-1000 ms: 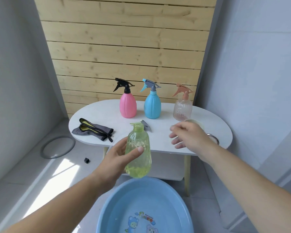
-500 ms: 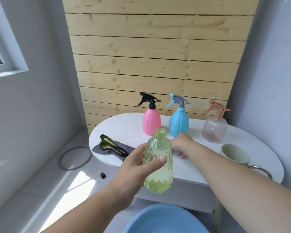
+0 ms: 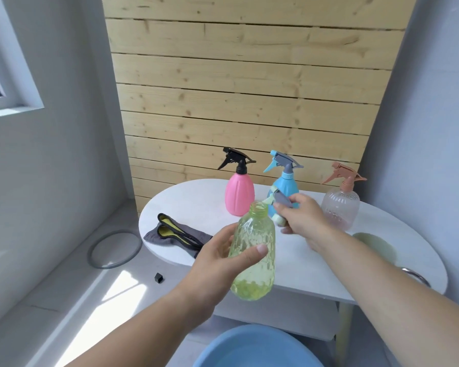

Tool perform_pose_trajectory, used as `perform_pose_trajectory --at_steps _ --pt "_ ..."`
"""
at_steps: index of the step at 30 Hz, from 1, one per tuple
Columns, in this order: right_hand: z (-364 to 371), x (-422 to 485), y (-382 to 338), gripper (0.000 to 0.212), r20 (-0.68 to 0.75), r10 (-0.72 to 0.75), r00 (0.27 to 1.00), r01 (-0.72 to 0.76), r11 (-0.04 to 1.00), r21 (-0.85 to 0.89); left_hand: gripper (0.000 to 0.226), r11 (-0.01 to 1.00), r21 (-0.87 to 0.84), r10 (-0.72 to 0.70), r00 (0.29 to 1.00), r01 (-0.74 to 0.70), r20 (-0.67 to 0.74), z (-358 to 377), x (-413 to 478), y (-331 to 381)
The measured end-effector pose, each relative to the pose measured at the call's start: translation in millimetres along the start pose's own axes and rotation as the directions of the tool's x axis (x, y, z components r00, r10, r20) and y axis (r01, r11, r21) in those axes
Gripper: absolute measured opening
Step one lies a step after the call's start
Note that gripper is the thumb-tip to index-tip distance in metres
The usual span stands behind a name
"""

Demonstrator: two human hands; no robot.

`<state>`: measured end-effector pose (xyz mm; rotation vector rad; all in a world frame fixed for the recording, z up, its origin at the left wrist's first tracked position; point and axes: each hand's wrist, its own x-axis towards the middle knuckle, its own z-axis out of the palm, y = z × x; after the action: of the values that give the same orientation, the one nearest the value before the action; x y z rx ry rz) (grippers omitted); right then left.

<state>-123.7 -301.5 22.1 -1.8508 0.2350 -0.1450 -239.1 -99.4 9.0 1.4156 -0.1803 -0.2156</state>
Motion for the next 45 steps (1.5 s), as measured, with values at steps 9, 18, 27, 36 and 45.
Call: perform_pose_trajectory --at_steps 9,18,27,36,45 --pt "-91 -34 -113 0.011 -0.307 -0.323 0.895 0.414 0.857 0.306 0.054 1.000 0.008 0.024 0.998 -0.024 -0.061 14 30 -3" --pt "-104 -51 -142 0.022 -0.332 -0.434 0.838 0.536 0.768 0.350 0.052 0.999 0.008 0.038 0.993 -0.038 -0.110 19 57 -20" --pt "-88 -34 -118 0.020 -0.285 -0.386 0.877 0.468 0.821 0.328 0.054 0.998 0.034 0.060 0.991 -0.056 -0.120 15 67 -31" --pt "-33 -23 -79 0.012 -0.014 -0.467 0.884 0.468 0.884 0.023 0.039 0.987 0.124 0.113 0.988 -0.100 -0.102 31 72 -34" --pt "-21 -21 -56 0.018 0.287 -0.505 0.814 0.568 0.794 -0.215 0.037 0.986 0.144 0.104 0.985 -0.084 -0.139 35 78 -45"
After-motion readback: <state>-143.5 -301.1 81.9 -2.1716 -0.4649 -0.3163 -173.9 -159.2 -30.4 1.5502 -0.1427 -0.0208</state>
